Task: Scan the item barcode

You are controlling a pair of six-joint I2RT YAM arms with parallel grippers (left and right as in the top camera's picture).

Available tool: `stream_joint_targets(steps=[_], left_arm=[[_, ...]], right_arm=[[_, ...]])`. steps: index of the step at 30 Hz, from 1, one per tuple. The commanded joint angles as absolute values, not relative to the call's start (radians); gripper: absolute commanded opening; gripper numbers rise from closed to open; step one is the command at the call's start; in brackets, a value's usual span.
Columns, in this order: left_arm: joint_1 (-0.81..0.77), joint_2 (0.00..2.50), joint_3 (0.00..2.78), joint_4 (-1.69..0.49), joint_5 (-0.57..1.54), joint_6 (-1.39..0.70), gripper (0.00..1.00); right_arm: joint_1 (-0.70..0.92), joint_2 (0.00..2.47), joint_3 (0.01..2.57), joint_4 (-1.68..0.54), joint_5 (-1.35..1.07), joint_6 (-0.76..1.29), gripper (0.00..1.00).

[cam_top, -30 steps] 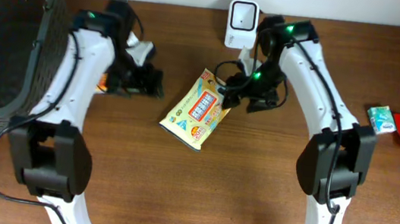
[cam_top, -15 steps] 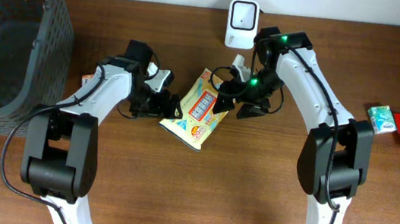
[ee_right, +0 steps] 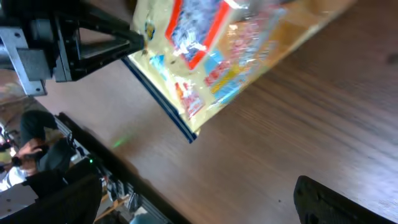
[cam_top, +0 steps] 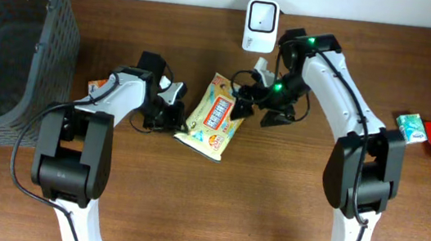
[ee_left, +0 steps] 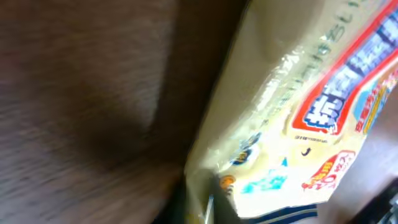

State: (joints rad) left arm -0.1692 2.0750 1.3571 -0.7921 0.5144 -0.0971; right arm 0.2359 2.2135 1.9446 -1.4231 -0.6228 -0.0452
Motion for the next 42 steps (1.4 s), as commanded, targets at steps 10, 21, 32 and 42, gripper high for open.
stream_joint_targets(steps=[10, 21, 32, 42], left_arm=[[-0.168, 2.100, 1.414, -0.904, 0.544, -0.328, 0.00], [-0.179, 2.069, 1.825, -1.353, 0.260, -0.244, 0.00], [-0.313, 2.058, 2.314, -1.587, -0.347, -0.244, 0.00], [-0.406, 2.057, 2.314, -1.609, -0.443, -0.245, 0.00]], right_arm=[[0.183, 2.219, 1.691, -1.166, -0.755, -0.035, 0.98], [0.151, 2.178, 1.618, -1.105, -0.671, 0.015, 0.98], [0.150, 2.138, 1.819, -1.214, -0.759, 0.017, 0.98], [0.149, 2.142, 1.829, -0.843, -0.931, 0.445, 0.98]])
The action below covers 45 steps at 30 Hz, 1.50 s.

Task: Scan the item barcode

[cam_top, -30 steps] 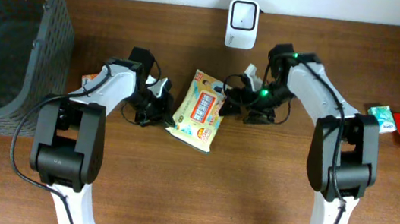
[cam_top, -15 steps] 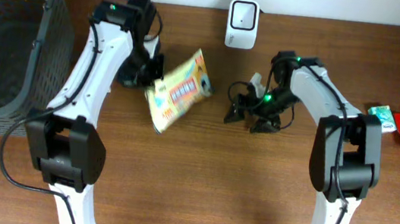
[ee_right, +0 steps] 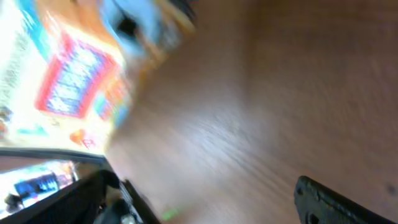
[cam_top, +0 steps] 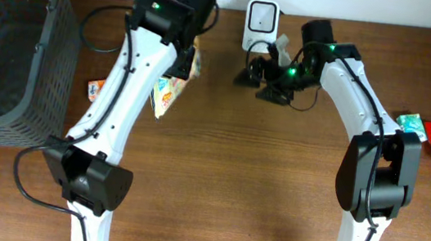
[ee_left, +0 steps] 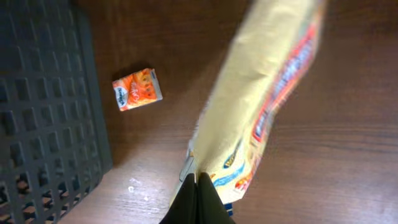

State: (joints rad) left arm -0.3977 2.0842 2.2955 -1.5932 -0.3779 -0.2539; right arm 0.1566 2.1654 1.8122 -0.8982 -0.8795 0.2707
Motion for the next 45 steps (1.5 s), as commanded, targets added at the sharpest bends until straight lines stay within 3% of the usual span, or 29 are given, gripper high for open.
stream_joint_targets(steps=[1, 19, 45], left_arm=[[-0.409, 2.057, 2.314, -1.619, -0.442, -0.245, 0.00], [-0.515, 2.048, 2.314, -1.678, -0.312, -0.262, 0.00], [-0.550, 2.048, 2.314, -1.671, -0.227, -0.265, 0.00]], right_arm=[[0.148, 2.144, 1.829, -0.801, -0.932, 0.508, 0.98], [0.236, 2.212, 1.829, -0.519, -0.920, 0.894, 0.98], [0.339, 2.219, 1.829, -0.627, -0.790, 1.004, 0.98]])
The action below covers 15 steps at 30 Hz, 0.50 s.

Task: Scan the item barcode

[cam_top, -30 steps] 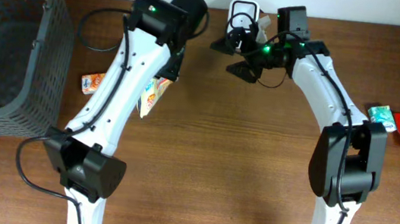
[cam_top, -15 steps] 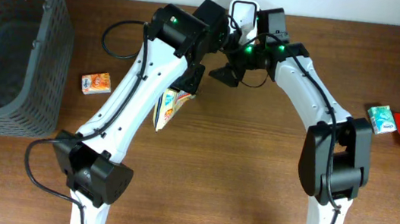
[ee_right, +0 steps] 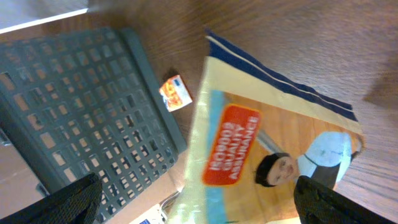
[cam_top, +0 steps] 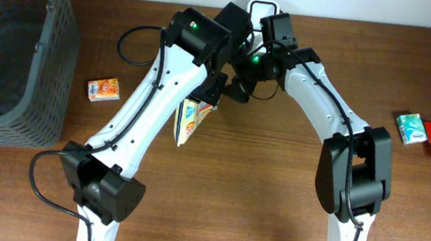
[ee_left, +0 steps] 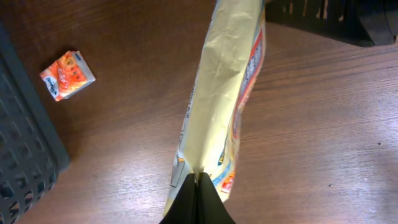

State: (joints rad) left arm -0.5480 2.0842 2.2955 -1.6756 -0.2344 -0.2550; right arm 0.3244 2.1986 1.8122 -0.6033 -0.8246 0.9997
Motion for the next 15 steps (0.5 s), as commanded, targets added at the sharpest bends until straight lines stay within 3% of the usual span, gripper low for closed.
stream_joint_targets(steps=[1, 3, 6, 12, 14, 15], left_arm=[[-0.550, 2.048, 2.314, -1.670, -0.227, -0.265, 0.00], [-0.550, 2.048, 2.314, -1.668, -0.227, -0.265, 0.00], [-0.550, 2.048, 2.314, -1.670, -0.227, -0.265, 0.00], [-0.552, 2.048, 2.314, -1.664, -0.227, -0.265, 0.00], [-0.552, 2.048, 2.314, -1.663, -0.227, -0.265, 0.00], [-0.552, 2.048, 2.314, -1.661, -0.227, -0.265, 0.00]], right_arm=[[0.343, 2.219, 1.829, -0.636, -0.784, 1.003, 0.98], [0.353, 2.219, 1.829, -0.652, -0.766, 1.003, 0.98], [0.355, 2.219, 1.829, -0.652, -0.762, 1.004, 0.80], [0.355, 2.219, 1.829, -0.659, -0.762, 1.004, 0.55], [0.355, 2.219, 1.829, -0.659, -0.763, 1.004, 0.37], [0.355, 2.219, 1.829, -0.659, -0.763, 1.004, 0.33]])
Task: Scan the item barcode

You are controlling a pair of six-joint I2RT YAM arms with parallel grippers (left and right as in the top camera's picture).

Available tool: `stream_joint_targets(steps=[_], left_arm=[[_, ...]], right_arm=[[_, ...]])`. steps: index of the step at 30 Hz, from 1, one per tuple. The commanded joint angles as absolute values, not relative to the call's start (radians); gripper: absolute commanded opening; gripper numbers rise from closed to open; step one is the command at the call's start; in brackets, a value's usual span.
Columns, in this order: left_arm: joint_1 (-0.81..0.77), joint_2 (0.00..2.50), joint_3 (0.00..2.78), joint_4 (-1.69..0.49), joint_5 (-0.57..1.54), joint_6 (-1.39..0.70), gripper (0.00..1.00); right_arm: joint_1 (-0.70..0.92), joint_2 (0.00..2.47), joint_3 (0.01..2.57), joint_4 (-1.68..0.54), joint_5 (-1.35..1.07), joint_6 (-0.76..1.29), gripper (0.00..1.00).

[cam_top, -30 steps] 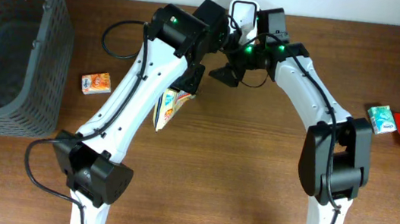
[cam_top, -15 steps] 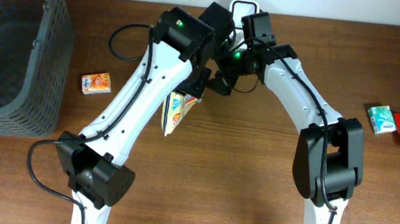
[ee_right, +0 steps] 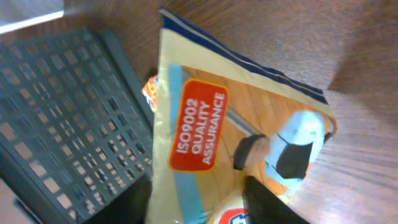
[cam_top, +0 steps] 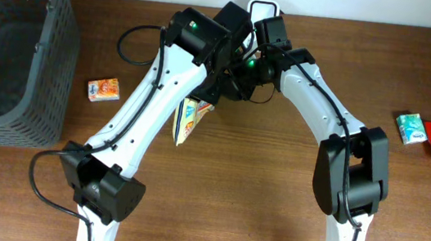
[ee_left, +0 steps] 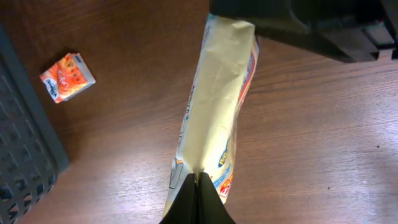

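Observation:
A yellow snack packet [ee_left: 217,106] hangs edge-down over the table, and my left gripper [ee_left: 199,182] is shut on its near edge. From overhead the packet [cam_top: 191,119] shows under my left arm, in front of the white scanner [cam_top: 263,4], which the arms mostly hide. My right gripper [ee_right: 199,190] faces the packet's printed side [ee_right: 199,124] with the red "ISO9002" label. It is open, one dark finger [ee_right: 134,199] on each side of the packet. No barcode shows.
A grey mesh basket [cam_top: 8,29] fills the back left corner. A small orange packet [cam_top: 102,88] lies beside it. A green packet [cam_top: 410,128] and a red one lie at the far right edge.
My right gripper has come closer to the packet, and its fingers stand nearer each other around it. The left gripper still holds the packet in the same place.
First the packet was low over the table between both grippers, the left at its left edge. Then my left gripper held it raised at the back left, with the right gripper away by the scanner. Then it hung mid-table, and now the right gripper faces it closely.

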State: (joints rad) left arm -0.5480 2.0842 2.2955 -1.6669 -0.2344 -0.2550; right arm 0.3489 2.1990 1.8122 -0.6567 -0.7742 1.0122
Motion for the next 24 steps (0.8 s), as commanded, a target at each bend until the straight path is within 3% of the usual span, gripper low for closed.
stream_joint_targets(steps=[1, 4, 7, 8, 9, 11, 12, 13, 16, 20, 24], left_arm=[[-0.552, 2.048, 2.314, -1.658, -0.227, -0.265, 0.00], [-0.552, 2.048, 2.314, -1.650, -0.227, -0.265, 0.00], [-0.552, 2.047, 2.314, -1.647, -0.228, -0.265, 0.00], [-0.551, 2.047, 2.315, -1.641, -0.229, -0.264, 0.05], [-0.548, 2.046, 2.320, -1.636, -0.229, -0.264, 0.18], [-0.537, 2.046, 2.349, -1.631, -0.236, -0.264, 0.36], [-0.527, 2.046, 2.372, -1.632, -0.243, -0.264, 0.55], [-0.513, 2.046, 2.411, -1.634, -0.254, -0.264, 0.65], [-0.450, 2.045, 2.558, -1.657, -0.240, -0.265, 0.69], [-0.344, 2.035, 2.692, -1.688, -0.141, -0.264, 0.67], [-0.294, 2.028, 2.689, -1.688, -0.052, -0.245, 0.67]], right_arm=[[0.355, 2.219, 1.829, -0.659, -0.763, 1.004, 0.28], [0.355, 2.219, 1.829, -0.659, -0.772, 1.003, 0.04], [0.355, 2.219, 1.829, -0.660, -0.776, 1.003, 0.04], [0.355, 2.219, 1.829, -0.659, -0.782, 1.000, 0.04], [0.355, 2.219, 1.829, -0.660, -0.783, 0.999, 0.04], [0.355, 2.219, 1.829, -0.657, -0.802, 0.982, 0.04], [0.353, 2.219, 1.829, -0.650, -0.818, 0.972, 0.04], [0.349, 2.219, 1.829, -0.631, -0.850, 0.954, 0.04], [0.333, 2.219, 1.829, -0.578, -0.932, 0.947, 0.04], [0.321, 2.219, 1.829, -0.550, -0.995, 0.896, 0.04], [0.296, 2.219, 1.829, -0.665, -1.015, 0.658, 0.04]])
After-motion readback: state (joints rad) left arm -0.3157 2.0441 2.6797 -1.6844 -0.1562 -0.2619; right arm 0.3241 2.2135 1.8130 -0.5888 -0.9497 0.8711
